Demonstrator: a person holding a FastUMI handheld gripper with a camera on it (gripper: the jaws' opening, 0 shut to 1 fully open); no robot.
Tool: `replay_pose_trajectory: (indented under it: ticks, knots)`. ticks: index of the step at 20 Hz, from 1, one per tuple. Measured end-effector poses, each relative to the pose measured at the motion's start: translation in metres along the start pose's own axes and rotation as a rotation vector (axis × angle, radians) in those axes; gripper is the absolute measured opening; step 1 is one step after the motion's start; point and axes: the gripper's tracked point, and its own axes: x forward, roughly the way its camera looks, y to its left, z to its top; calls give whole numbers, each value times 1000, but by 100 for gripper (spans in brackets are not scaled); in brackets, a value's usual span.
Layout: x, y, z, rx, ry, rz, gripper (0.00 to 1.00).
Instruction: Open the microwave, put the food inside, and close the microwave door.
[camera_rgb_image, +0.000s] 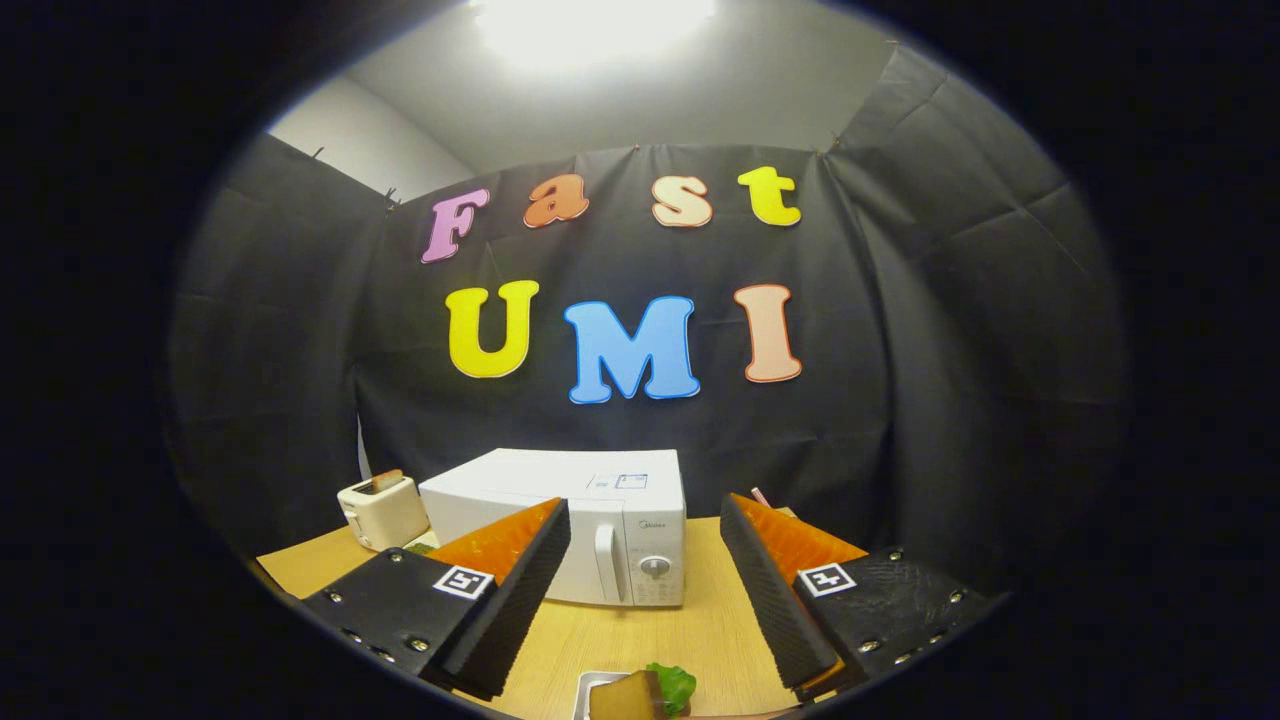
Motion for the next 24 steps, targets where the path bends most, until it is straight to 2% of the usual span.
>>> replay_pose_trajectory:
  ticks: [7, 16, 24]
  knots:
    - [17, 18, -9, -8, 14, 35, 95]
    - [75, 56, -65, -8, 47, 115, 95]
    - [142, 68, -114, -53, 79, 78, 96]
